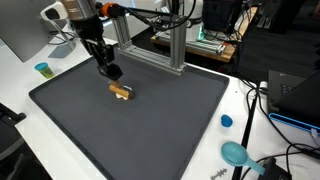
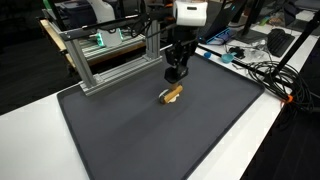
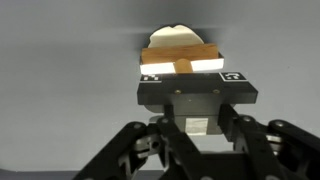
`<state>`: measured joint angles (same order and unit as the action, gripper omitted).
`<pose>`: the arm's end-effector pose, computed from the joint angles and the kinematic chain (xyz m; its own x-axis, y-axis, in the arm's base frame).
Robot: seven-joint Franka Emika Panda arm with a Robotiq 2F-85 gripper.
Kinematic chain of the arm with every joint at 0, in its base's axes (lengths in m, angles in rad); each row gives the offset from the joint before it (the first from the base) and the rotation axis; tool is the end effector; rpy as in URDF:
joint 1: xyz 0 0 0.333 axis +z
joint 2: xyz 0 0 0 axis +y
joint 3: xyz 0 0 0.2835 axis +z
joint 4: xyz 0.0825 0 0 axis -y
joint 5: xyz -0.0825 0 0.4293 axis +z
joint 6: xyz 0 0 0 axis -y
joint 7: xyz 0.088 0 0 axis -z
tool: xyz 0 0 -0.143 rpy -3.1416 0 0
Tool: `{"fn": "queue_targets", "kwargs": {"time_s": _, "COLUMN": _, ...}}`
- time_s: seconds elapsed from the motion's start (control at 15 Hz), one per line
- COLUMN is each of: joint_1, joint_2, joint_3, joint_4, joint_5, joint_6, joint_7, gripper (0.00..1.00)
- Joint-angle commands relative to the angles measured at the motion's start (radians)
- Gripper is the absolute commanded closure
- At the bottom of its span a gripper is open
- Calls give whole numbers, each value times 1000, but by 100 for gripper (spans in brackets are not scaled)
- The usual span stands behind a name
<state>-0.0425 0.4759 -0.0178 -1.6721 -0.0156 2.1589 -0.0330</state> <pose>0.6963 -0.0425 0.2401 0.9998 -0.0166 0.0101 -0.0168 -0.9996 0.0216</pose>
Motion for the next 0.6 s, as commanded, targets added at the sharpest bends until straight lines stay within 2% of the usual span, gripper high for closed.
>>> {"fn": "queue_targets", "kwargs": {"time_s": 0.0, "joint_1": -9, "joint_2": 46, "joint_3": 12, "joint_4": 16, "joint_5": 42, "joint_6": 49, "joint_7": 1, "gripper": 79}}
{"fn": "queue_targets", "kwargs": {"time_s": 0.4, "joint_1": 25, "joint_2": -32, "joint_3": -3, "joint_4": -49, "joint_5": 28, "joint_6": 95, "joint_7": 114, "gripper": 79}}
{"fn": "queue_targets", "kwargs": {"time_s": 0.53, "joint_1": 40, "joint_2": -148, "joint_3": -12, "joint_4": -135, "joint_5": 28, "joint_6": 99, "joint_7": 184, "gripper": 79}}
